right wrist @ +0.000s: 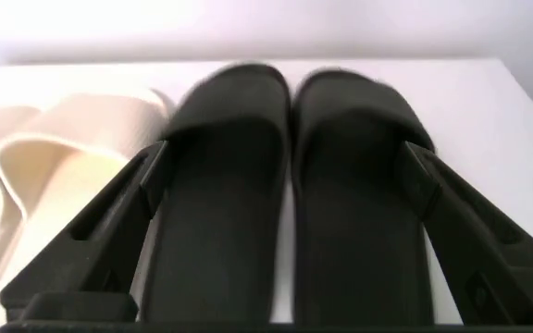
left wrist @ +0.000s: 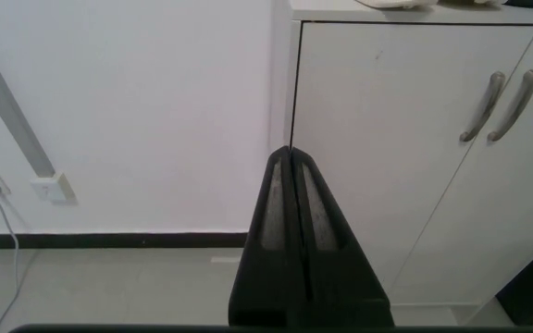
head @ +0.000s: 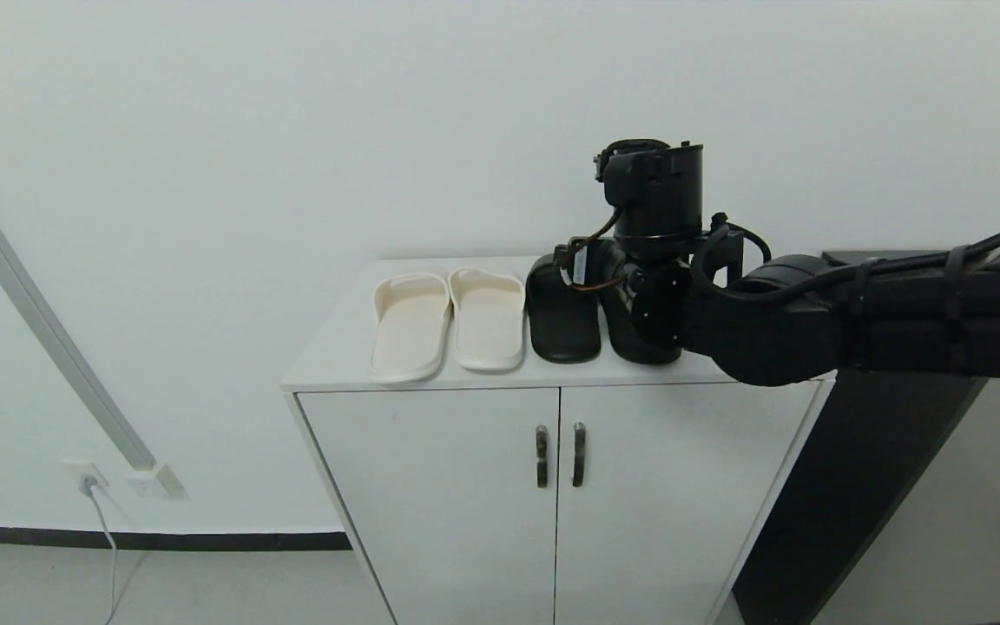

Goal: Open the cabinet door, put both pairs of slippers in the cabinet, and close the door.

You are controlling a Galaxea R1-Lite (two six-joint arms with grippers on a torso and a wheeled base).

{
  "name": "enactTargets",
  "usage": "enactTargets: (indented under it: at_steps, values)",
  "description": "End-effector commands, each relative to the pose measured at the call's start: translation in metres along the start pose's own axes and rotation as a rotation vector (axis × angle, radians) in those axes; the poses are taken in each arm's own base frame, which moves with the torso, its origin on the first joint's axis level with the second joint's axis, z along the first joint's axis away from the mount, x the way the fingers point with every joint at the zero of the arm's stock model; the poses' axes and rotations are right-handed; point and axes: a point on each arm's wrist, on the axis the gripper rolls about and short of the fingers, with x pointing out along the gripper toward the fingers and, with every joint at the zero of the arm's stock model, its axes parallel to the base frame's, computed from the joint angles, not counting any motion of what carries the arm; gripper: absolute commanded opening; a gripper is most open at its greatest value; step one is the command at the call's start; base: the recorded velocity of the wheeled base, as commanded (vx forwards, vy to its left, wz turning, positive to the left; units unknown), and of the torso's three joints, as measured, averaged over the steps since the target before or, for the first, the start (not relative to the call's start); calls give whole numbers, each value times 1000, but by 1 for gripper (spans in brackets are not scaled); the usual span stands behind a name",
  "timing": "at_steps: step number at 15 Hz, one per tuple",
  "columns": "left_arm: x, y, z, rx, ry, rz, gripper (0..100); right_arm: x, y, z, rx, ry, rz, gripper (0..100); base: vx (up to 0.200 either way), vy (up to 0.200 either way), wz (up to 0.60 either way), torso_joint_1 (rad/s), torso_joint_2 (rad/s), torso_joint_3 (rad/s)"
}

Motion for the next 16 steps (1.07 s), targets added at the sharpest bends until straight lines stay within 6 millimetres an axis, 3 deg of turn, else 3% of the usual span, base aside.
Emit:
enactTargets:
  at_steps: [1,7,16]
  values:
    - [0,0,0,-1,1,1,0,-7,-4,1,6,7,0,100,0,0,0,0,0,0]
    - [0,0,0,-1,1,-1,0,42,-19,-30,-8,53,-87,100,0,0,0,0,0,0]
    - [0,0,0,-3,1,1,0,72,-9,-35,-6,52,-80,100,0,0,0,0,0,0]
